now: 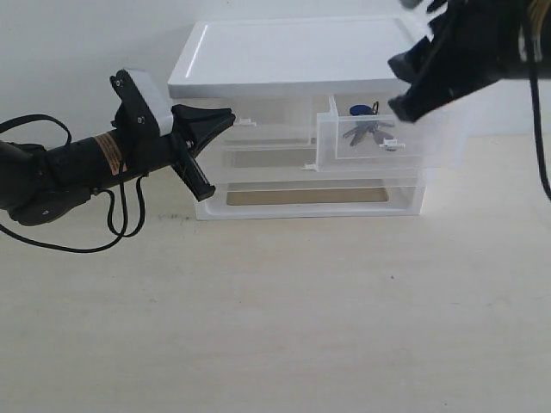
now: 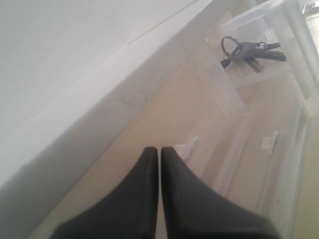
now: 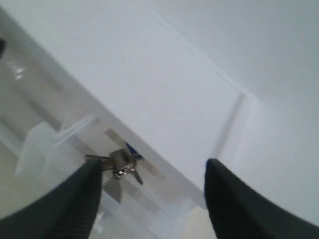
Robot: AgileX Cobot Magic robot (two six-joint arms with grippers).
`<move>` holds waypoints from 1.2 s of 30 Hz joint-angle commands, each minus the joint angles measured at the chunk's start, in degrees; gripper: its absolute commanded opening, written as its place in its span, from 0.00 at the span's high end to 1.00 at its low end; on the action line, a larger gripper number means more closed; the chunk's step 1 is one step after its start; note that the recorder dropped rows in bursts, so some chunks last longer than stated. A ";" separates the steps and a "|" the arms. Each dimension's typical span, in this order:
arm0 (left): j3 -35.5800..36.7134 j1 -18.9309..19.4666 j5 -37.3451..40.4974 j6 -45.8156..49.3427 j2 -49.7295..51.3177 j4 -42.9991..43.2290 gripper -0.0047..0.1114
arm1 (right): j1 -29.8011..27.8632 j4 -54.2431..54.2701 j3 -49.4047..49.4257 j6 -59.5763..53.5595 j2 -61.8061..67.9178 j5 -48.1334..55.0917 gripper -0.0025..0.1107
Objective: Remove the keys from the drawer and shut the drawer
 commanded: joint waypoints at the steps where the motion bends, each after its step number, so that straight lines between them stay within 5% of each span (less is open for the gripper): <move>1: -1.16 -0.26 6.21 -1.16 1.05 -5.46 0.92 | -0.02 8.90 -10.88 -0.71 2.61 22.06 0.46; 8: -1.16 -0.26 6.10 -1.25 1.05 -5.46 0.92 | -0.02 43.32 -26.18 -42.59 11.90 44.47 0.54; 14: -1.16 -0.26 6.08 -1.36 1.05 -5.46 0.92 | -0.02 40.22 -29.96 -52.91 17.13 45.87 0.54; 31: -1.16 -0.26 5.97 -1.34 1.05 -5.46 0.92 | -0.02 35.27 -29.86 -55.96 23.29 40.71 0.54; 33: -1.16 -0.26 5.97 -1.34 1.05 -5.46 0.92 | -0.02 34.82 -29.86 -55.96 23.65 40.08 0.60; 36: -1.16 -0.26 5.97 -1.34 1.05 -5.46 0.92 | -0.02 33.23 -29.86 -55.96 24.23 40.98 0.83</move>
